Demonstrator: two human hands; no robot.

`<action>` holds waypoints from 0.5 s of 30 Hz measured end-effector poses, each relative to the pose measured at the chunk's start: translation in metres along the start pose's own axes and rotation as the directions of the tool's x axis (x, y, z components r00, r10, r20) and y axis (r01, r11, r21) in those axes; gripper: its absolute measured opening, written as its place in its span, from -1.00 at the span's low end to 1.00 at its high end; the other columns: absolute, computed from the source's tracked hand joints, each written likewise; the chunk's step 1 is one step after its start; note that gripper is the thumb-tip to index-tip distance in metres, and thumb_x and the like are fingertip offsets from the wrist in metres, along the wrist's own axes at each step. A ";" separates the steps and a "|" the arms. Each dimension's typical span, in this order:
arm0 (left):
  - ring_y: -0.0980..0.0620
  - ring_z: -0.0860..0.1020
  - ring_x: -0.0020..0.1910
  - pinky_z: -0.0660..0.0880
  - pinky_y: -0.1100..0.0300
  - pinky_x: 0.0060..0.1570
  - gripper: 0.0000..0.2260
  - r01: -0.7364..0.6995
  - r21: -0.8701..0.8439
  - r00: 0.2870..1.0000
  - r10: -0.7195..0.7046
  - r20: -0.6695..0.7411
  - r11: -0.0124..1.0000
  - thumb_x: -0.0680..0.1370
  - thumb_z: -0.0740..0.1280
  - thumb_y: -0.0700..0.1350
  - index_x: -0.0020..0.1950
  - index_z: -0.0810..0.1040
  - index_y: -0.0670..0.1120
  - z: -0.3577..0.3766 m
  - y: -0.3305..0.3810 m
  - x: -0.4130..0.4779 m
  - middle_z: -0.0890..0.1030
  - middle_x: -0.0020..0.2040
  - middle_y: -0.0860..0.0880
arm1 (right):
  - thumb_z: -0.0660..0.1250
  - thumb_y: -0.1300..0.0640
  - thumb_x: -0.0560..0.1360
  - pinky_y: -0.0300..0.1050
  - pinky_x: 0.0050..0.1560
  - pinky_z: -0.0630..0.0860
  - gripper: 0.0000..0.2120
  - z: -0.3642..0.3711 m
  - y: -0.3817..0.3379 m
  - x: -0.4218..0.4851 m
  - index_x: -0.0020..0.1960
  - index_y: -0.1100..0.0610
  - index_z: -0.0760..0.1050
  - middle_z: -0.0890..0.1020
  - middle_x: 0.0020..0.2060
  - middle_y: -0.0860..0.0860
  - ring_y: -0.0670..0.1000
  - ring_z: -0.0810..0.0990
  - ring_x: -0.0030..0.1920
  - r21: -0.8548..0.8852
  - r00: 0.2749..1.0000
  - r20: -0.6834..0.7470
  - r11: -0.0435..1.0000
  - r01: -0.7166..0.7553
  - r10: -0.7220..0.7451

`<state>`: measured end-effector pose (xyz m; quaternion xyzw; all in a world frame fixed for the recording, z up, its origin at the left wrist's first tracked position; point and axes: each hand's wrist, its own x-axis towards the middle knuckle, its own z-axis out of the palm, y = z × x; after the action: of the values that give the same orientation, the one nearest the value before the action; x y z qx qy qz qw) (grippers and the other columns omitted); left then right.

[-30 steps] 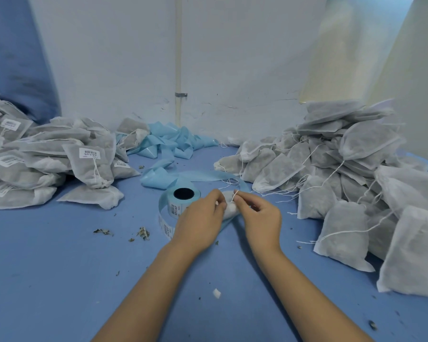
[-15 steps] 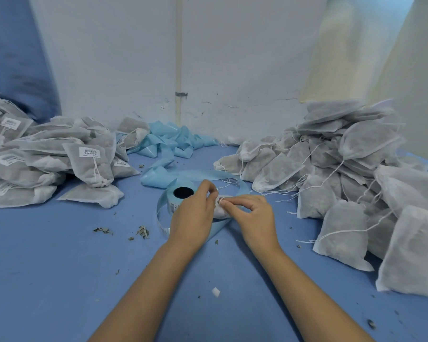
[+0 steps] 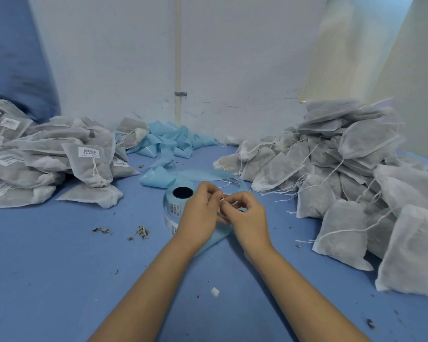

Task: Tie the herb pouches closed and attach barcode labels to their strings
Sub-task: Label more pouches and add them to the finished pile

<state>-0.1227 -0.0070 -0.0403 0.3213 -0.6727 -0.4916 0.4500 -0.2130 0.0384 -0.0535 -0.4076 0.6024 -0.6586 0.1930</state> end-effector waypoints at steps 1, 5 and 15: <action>0.12 0.57 -0.36 0.57 0.20 -0.23 -0.86 0.003 -0.034 1.000 -0.004 -0.003 0.999 0.63 0.18 -0.21 -0.13 0.42 -0.10 -0.001 0.000 0.000 0.54 -0.31 0.03 | 0.42 0.28 0.40 -0.35 -0.18 0.45 -0.87 -0.001 -0.001 0.000 -0.28 0.11 0.54 0.54 -0.11 0.05 -0.17 0.50 -0.24 0.045 1.000 -0.003 0.999 -0.019 0.020; 0.22 0.58 -0.26 0.52 0.30 -0.15 -0.84 -0.051 0.041 0.998 0.050 0.027 0.998 0.62 0.20 -0.23 -0.15 0.44 -0.07 -0.004 0.000 0.002 0.58 -0.23 0.02 | 0.35 0.25 0.47 -0.31 -0.20 0.41 -0.81 -0.005 -0.006 0.001 -0.31 0.07 0.57 0.64 -0.25 -0.02 -0.16 0.56 -0.28 0.266 0.975 0.140 0.941 -0.207 0.174; 0.11 0.52 -0.21 0.40 0.41 -0.18 -0.89 -0.066 0.190 0.998 0.061 0.034 0.980 0.60 0.23 -0.22 -0.11 0.48 -0.14 -0.012 -0.004 0.002 0.57 -0.24 0.01 | 0.31 0.20 0.37 -0.30 -0.32 0.39 -0.74 -0.012 -0.007 0.006 -0.47 0.06 0.60 0.59 -0.42 -0.09 -0.13 0.49 -0.35 0.607 0.896 0.291 0.659 -0.444 0.335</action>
<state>-0.1127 -0.0145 -0.0422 0.3345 -0.7330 -0.4147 0.4229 -0.2239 0.0426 -0.0441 -0.2236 0.3871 -0.7372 0.5066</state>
